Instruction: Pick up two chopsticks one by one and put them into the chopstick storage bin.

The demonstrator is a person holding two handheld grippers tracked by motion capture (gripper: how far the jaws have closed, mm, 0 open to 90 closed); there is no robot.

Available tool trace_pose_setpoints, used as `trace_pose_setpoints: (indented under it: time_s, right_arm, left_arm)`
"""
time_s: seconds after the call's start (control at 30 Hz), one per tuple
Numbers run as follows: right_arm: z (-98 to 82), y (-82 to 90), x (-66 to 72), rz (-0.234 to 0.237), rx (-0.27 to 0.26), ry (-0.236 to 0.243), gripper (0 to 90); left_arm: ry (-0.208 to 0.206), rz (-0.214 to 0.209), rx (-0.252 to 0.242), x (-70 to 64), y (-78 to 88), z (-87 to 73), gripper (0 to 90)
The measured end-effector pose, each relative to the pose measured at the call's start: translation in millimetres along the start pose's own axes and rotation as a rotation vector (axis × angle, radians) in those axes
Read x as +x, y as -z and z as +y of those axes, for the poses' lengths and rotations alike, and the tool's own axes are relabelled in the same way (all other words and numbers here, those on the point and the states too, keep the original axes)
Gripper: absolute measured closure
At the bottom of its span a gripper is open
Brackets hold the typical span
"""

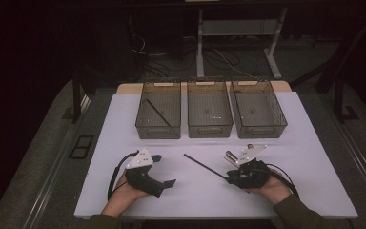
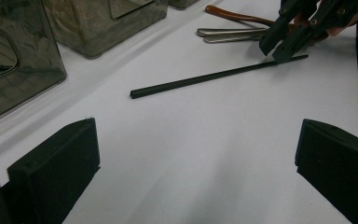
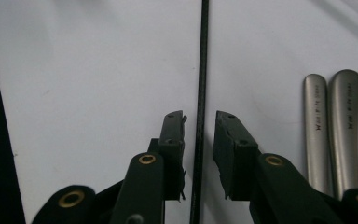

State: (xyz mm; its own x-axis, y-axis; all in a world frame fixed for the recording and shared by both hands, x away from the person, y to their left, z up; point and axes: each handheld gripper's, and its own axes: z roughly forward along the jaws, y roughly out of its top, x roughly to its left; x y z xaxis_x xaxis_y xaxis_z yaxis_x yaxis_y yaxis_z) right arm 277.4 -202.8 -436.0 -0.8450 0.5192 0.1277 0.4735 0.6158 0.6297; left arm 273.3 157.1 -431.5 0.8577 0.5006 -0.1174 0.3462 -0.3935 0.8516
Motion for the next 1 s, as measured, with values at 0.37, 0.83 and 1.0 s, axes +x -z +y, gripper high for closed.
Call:
trace_pose_setpoints:
  time_s: [0.37, 0.83, 1.0]
  right_arm:
    - [0.9, -6.5, 2.2, -0.03, 0.023, 0.025, 76.6]
    - [3.4, -8.8, 9.1, -0.084, 0.048, 0.053, 82.3]
    - [3.7, -9.2, 10.3, -0.088, 0.051, 0.06, 86.0]
  left_arm:
    - [0.002, -0.001, -0.001, 0.0, 0.2, 0.1, 0.0]
    - [0.002, 0.0, -0.002, -0.8, 0.0, 0.2, 0.0]
    - [0.002, 0.001, -0.002, -0.9, -0.1, 0.2, 0.0]
